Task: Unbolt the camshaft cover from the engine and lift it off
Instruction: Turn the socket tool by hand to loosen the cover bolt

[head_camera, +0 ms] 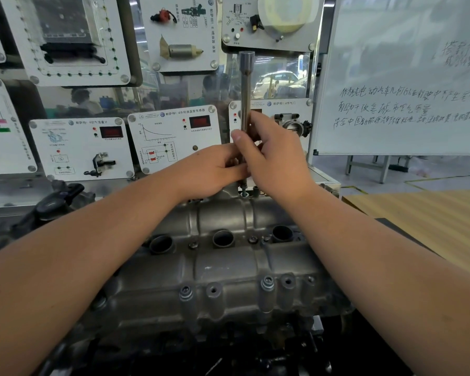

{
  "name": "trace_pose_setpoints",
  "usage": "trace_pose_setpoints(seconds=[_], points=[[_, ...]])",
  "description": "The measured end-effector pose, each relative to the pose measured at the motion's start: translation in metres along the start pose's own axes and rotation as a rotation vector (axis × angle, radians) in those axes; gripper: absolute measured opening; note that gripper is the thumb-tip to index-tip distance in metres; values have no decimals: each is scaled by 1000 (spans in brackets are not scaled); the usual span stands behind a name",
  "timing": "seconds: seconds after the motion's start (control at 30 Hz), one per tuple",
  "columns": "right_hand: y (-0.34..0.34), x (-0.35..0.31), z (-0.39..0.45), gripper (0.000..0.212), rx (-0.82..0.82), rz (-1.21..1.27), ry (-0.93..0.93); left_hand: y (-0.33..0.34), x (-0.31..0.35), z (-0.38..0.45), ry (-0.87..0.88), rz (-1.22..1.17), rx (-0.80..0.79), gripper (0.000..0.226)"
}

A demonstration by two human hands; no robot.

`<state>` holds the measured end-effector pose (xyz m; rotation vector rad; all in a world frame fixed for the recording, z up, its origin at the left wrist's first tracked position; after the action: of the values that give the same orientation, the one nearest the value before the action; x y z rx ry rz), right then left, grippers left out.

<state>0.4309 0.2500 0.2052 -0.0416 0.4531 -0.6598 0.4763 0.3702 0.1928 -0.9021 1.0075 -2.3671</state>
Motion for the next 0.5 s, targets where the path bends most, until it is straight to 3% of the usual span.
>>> trace_pose_setpoints(seconds=[0.07, 0.17, 0.33, 0.5], points=[[0, 1, 0, 14, 1, -12, 16, 1, 0, -1, -12, -4, -1, 7], [1, 4, 0, 12, -25, 25, 72, 4, -1, -2, -44, -17, -17, 28], [3, 1, -1, 42, -51, 67, 92, 2, -1, -2, -31, -1, -9, 22], [0, -1, 0, 10, -8, -2, 5, 1, 0, -1, -21, -3, 10, 16]])
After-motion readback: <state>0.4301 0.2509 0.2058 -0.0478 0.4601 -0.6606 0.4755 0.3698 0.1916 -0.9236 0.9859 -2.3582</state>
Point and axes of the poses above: each hand's wrist, its own z-axis towards the middle knuckle, its own y-axis out of the palm, x = y × z, the point moved 5 cm from there along z, towards the middle knuckle, and after that the axes turned 11 degrees about x, right-handed, at the moved point
